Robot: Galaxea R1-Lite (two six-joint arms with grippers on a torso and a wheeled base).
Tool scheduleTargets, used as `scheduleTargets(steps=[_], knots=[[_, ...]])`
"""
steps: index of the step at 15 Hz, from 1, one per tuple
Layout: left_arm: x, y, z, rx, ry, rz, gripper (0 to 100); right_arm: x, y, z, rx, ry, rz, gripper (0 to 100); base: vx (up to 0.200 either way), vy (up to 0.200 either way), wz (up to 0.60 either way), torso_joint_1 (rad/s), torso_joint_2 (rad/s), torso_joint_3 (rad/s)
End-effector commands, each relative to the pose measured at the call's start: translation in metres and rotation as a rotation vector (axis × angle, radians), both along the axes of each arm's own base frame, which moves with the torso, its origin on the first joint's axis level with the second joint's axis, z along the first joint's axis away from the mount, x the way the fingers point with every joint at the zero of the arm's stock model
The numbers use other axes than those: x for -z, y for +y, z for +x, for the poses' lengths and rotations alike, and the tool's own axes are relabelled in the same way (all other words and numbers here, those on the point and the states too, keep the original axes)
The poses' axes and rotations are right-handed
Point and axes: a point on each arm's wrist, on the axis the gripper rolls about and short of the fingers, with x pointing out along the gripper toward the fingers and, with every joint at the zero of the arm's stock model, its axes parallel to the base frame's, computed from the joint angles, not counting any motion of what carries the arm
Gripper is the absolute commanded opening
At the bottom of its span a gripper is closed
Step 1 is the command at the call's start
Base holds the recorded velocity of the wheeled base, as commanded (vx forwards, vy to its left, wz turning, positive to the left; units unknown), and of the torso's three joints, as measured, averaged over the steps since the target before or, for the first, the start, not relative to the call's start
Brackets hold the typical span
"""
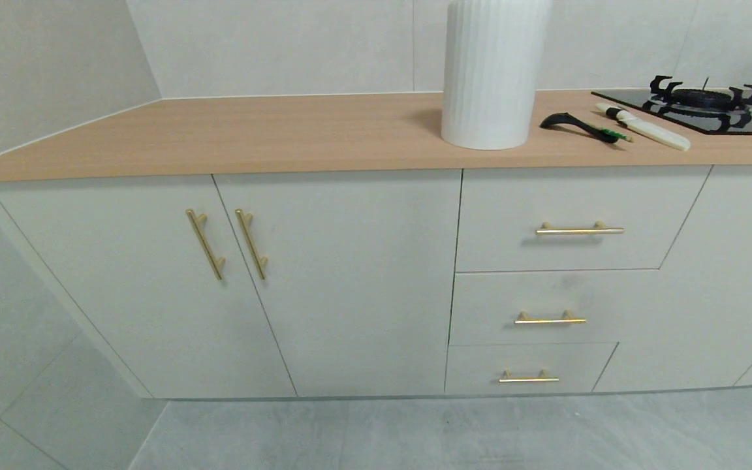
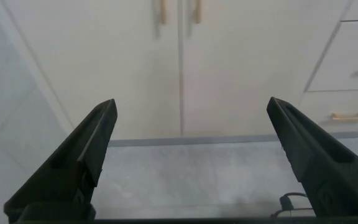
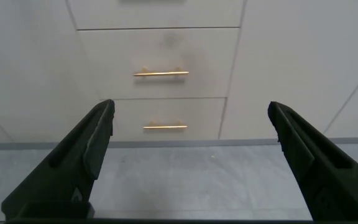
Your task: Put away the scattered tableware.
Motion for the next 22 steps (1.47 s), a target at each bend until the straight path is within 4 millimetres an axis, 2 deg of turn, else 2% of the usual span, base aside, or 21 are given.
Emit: scheduleTargets(steps=[1,7,13,22], knots=[[-0.0001,0.0,0.0,0.0,0.0,0.001,100,0.0,0.0,0.0001,0.001,0.002,0.0,100,0.0,0.0,0.0,0.0,0.0,0.0],[-0.0001,0.0,0.0,0.0,0.0,0.001,100,0.0,0.0,0.0001,0.001,0.002,0.0,100,0.0,0.0,0.0,0.0,0.0,0.0],[-0.0001,0.0,0.0,0.0,0.0,0.004,100,0.0,0.0001,0.0002,-0.002,0.003,-0.002,100,0.2,0.0,0.0,-0.001,0.0,0.002],[-0.0001,0.0,0.0,0.0,0.0,0.002,100,0.0,0.0001,0.0001,-0.005,0.002,-0.003,100,0.0,0.0,0.0,0.0,0.0,0.0]])
